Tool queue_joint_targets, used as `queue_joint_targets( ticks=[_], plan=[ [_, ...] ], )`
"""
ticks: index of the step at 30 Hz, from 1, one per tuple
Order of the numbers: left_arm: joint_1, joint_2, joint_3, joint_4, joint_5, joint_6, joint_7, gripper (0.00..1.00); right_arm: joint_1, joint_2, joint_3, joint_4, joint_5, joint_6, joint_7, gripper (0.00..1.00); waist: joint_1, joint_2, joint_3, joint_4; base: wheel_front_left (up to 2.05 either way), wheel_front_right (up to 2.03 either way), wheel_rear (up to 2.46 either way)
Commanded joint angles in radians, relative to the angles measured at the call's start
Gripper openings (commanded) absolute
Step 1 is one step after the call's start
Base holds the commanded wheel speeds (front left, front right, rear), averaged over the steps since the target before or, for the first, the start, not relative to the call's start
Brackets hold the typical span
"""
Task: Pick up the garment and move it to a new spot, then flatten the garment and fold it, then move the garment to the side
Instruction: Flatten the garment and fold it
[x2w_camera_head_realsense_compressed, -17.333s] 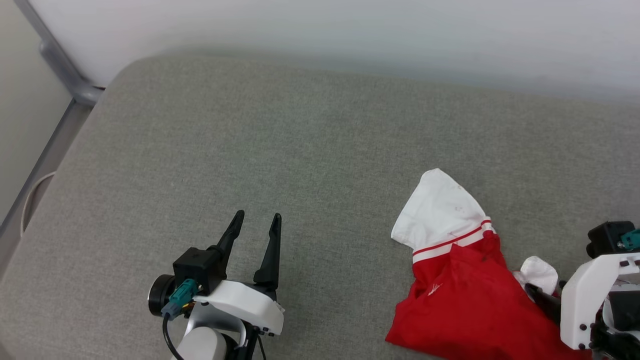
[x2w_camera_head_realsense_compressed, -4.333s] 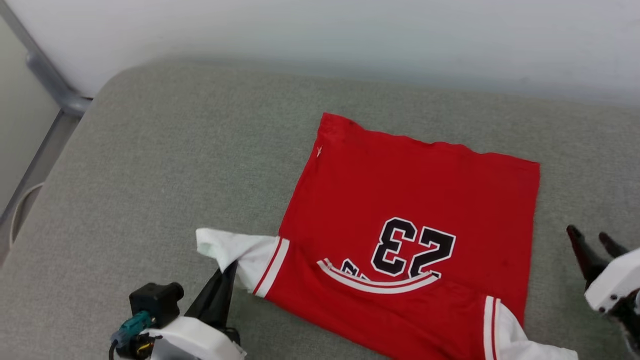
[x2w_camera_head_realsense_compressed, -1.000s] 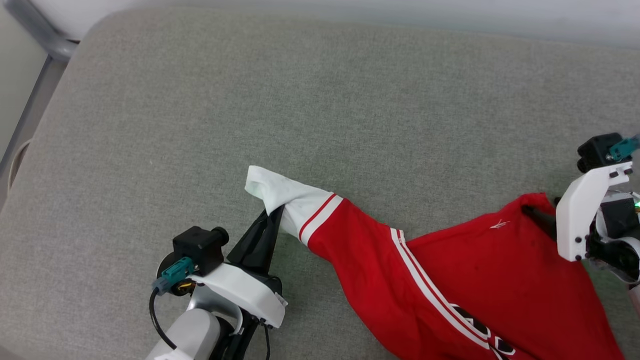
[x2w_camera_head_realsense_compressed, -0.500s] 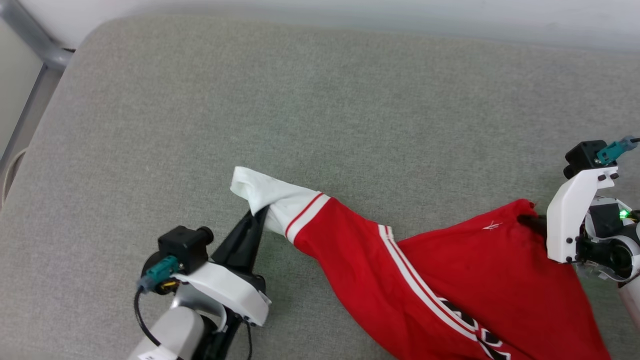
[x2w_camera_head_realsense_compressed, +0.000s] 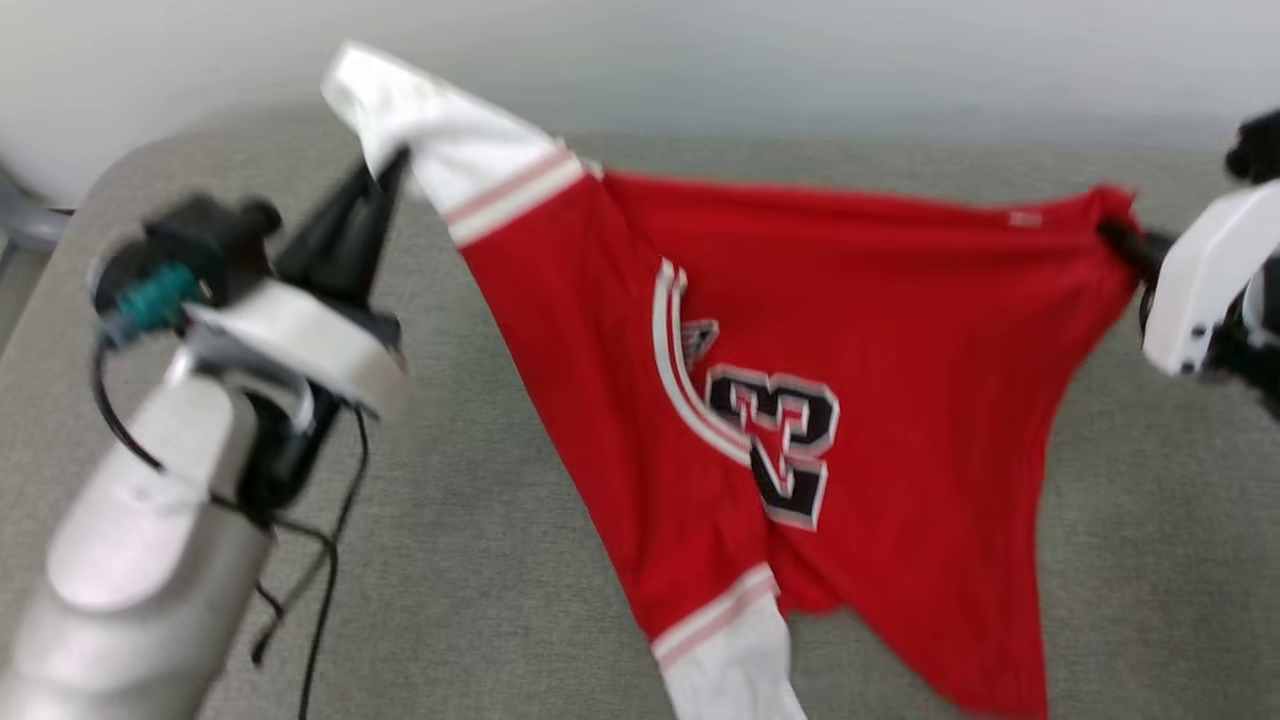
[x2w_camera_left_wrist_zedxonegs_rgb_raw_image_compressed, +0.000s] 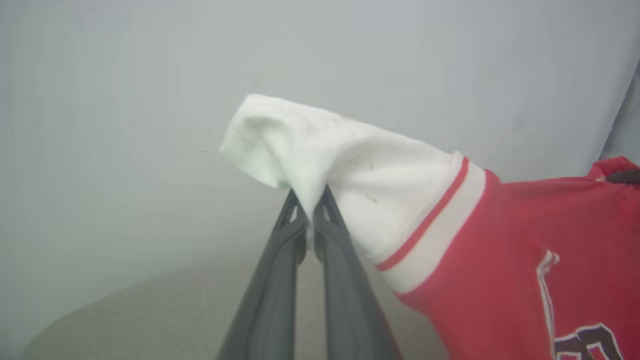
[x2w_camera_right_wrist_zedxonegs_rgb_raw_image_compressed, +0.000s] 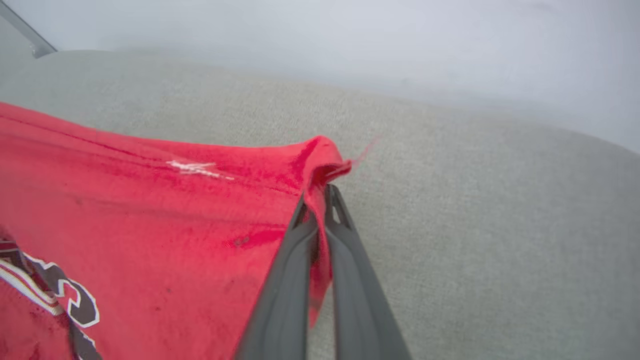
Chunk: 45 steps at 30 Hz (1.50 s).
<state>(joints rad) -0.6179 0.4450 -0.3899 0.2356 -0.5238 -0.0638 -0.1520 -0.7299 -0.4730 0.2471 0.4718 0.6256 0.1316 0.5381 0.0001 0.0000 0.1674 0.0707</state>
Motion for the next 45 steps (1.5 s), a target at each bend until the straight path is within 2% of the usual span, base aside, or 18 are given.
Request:
queue_joint_targets(
  ticks=[1, 5, 10, 20, 26, 31, 35, 40, 45],
  plan=[
    [-0.031, 0.012, 0.009, 0.010, 0.000, -0.002, 0.001, 0.00, -0.022, 0.003, -0.012, 0.007, -0.015, -0.002, -0.012, 0.00, -0.0001, 0.0000, 0.000, -0.014, 0.00, 0.00, 0.00],
    [-0.198, 0.019, 0.022, 0.102, -0.010, -0.027, 0.025, 0.00, -0.128, 0.032, -0.075, 0.019, -0.104, -0.002, -0.073, 0.00, -0.0001, 0.0000, 0.028, -0.042, 0.00, 0.00, 0.00],
    [-0.417, 0.026, 0.036, 0.213, 0.004, -0.034, 0.044, 0.00, -0.299, 0.070, -0.174, 0.033, -0.223, -0.002, -0.150, 0.00, -0.0001, 0.0000, 0.096, -0.073, 0.00, 0.00, 0.00],
    [-0.882, 0.085, 0.050, 0.375, 0.094, -0.026, 0.040, 0.00, -0.674, 0.120, -0.306, 0.045, -0.396, -0.005, -0.269, 0.00, -0.0001, 0.0000, 0.314, -0.115, 0.00, 0.00, 0.00],
    [-1.079, 0.087, 0.028, 0.465, 0.131, -0.038, 0.019, 0.00, -0.833, 0.147, -0.335, 0.083, -0.444, -0.006, -0.318, 0.00, -0.0001, 0.0000, 0.448, -0.116, 0.00, 0.00, 0.00],
    [-1.115, 0.065, 0.002, 0.559, 0.118, -0.053, -0.012, 0.00, -0.884, 0.194, -0.315, 0.151, -0.448, -0.006, -0.366, 0.00, -0.0001, 0.0000, 0.527, -0.111, 0.00, 0.00, 0.00],
    [-1.064, 0.038, -0.020, 0.625, 0.085, -0.061, -0.041, 0.00, -0.864, 0.217, -0.276, 0.216, -0.433, -0.003, -0.397, 0.00, -0.0001, 0.0000, 0.553, -0.103, 0.00, 0.00, 0.00],
    [-0.969, 0.009, -0.062, 0.664, 0.000, -0.066, -0.054, 0.00, -0.813, 0.226, -0.232, 0.283, -0.389, -0.002, -0.412, 0.00, -0.0001, 0.0000, 0.542, -0.093, 0.00, 0.00, 0.00],
    [-0.807, 0.013, -0.121, 0.642, -0.109, -0.066, -0.069, 0.00, -0.669, 0.224, -0.165, 0.315, -0.315, -0.002, -0.400, 0.00, -0.0001, 0.0000, 0.481, -0.086, 0.00, 0.00, 0.00]
  ],
)
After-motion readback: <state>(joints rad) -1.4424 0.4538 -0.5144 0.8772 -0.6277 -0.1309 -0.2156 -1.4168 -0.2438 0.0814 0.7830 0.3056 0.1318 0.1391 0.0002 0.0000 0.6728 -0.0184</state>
